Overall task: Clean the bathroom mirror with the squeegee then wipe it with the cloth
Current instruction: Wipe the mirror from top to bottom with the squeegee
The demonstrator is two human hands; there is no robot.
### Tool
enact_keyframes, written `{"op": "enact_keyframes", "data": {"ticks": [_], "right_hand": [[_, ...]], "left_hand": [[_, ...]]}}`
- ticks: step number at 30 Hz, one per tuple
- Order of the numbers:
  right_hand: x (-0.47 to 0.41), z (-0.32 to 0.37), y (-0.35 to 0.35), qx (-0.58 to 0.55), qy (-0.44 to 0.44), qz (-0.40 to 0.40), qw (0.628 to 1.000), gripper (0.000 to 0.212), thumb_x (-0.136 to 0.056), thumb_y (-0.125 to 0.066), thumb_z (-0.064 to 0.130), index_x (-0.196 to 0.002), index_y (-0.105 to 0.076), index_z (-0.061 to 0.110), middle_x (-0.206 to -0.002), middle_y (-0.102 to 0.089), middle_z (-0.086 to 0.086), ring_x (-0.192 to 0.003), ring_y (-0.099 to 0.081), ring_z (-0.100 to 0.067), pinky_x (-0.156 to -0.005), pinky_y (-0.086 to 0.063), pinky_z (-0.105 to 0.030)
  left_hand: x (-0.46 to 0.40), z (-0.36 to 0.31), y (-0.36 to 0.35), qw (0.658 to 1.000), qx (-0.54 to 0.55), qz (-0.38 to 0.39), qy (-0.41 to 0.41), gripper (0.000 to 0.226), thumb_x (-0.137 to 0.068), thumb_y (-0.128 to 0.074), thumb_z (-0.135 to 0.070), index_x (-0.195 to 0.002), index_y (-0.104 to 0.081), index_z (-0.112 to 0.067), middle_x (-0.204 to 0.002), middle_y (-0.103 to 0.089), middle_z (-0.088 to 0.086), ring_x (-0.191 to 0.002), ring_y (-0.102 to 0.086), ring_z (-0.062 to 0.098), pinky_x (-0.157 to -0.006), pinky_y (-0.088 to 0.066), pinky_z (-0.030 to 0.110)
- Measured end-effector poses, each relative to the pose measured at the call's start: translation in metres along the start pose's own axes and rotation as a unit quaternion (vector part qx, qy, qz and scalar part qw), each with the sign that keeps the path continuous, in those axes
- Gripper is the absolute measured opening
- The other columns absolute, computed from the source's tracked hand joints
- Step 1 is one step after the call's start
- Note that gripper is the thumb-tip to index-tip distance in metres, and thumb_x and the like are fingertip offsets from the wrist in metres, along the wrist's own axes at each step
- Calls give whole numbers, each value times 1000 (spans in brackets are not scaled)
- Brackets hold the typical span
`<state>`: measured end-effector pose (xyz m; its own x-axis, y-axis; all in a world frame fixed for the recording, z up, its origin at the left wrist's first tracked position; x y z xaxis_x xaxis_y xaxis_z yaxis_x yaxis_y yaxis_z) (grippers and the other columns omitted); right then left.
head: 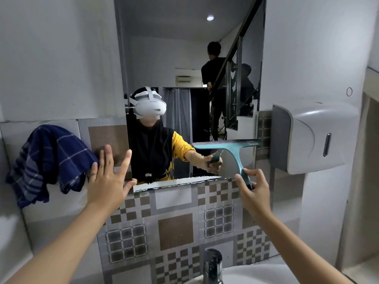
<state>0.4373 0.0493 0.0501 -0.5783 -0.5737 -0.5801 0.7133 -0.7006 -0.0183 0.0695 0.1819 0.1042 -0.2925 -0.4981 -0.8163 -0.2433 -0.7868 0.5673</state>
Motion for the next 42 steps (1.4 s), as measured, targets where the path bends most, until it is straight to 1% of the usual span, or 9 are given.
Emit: {"op": "enact_keyframes", "data": {"ticks": [9, 15, 22, 26, 29, 31, 34, 36, 42], "right_hand": [[39, 6, -57, -117, -145, -101, 977, 15, -91, -59, 35, -94, -46, 29, -91, -60, -18, -67, -52, -23, -58, -46, -33], [61, 26, -90, -174, -194, -135, 956, 17, -95, -56, 27, -102, -45, 17, -88, -57, -12, -53, -48, -16, -39, -43, -23], [86, 47, -132, -183, -195, -114, 957, 17, -95, -56, 25, -103, -45, 16, -80, -54, -8, -49, -47, -16, -37, -45, -23], [103, 57, -157, -149, -166, -87, 971, 14, -94, -57, 29, -92, -44, 29, -85, -58, -10, -59, -53, -21, -52, -52, -34], [111, 67, -166, -144, -144, -81, 976, 13, -95, -57, 23, -99, -45, 20, -81, -53, 2, -61, -52, -12, -52, -49, -21], [112, 65, -169, -134, -143, -81, 977, 13, -95, -57, 24, -99, -45, 22, -80, -54, 3, -60, -53, -13, -54, -50, -27], [114, 59, -176, -117, -132, -68, 982, 19, -93, -59, 28, -88, -42, 35, -76, -60, -7, -56, -53, -19, -52, -51, -35], [121, 59, -183, -101, -107, -40, 988, 19, -92, -61, 27, -87, -44, 33, -66, -57, -3, -51, -50, -15, -46, -46, -30], [126, 58, -185, -53, -41, 12, 998, 21, -91, -64, 23, -86, -45, 33, -59, -51, 3, -43, -41, -8, -41, -35, -18]], "left_hand": [[0, -2, 4, 1000, -4, 4, -3, 89, -78, -67, -44, -149, -17, -22, -153, -4, 30, -139, -18, 45, -107, -26, 57], [1, -2, 3, 1000, 6, 7, -3, 90, -78, -68, -42, -149, -18, -21, -153, -4, 29, -140, -16, 44, -108, -24, 56], [4, -6, 8, 1000, 16, -2, -3, 92, -74, -72, -42, -148, -22, -20, -152, -10, 29, -138, -21, 44, -107, -25, 54], [16, 0, -6, 1000, -2, 7, -10, 100, -65, -77, -50, -146, -28, -19, -149, -22, 31, -133, -34, 44, -104, -33, 53], [22, 6, -10, 1000, -16, 9, -18, 84, -78, -44, -66, -146, -26, -22, -148, -28, 30, -131, -38, 43, -99, -40, 54], [25, 7, -13, 1000, 5, 24, -15, 81, -81, -20, -71, -146, -27, -22, -148, -27, 29, -132, -35, 44, -99, -39, 56], [26, 3, -10, 1000, 23, 8, -8, 79, -81, -53, -58, -146, -28, -21, -151, -20, 28, -135, -30, 43, -101, -36, 57], [27, 0, -8, 999, 37, 1, 3, 89, -72, -72, -46, -146, -30, -21, -152, -19, 27, -136, -29, 43, -101, -35, 57], [28, 3, -11, 1000, 25, -4, 1, 85, -74, -70, -46, -146, -30, -23, -151, -21, 26, -138, -27, 40, -103, -34, 54]]}}
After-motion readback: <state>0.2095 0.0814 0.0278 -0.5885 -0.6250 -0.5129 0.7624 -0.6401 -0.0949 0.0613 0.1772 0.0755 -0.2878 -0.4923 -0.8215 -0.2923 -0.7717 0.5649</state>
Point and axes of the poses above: each hand's wrist, its own x-axis away from the middle knuckle, its own y-axis out of the back of the hand, z = x × y, the point moved 10 cm from there along -x, towards the middle knuckle
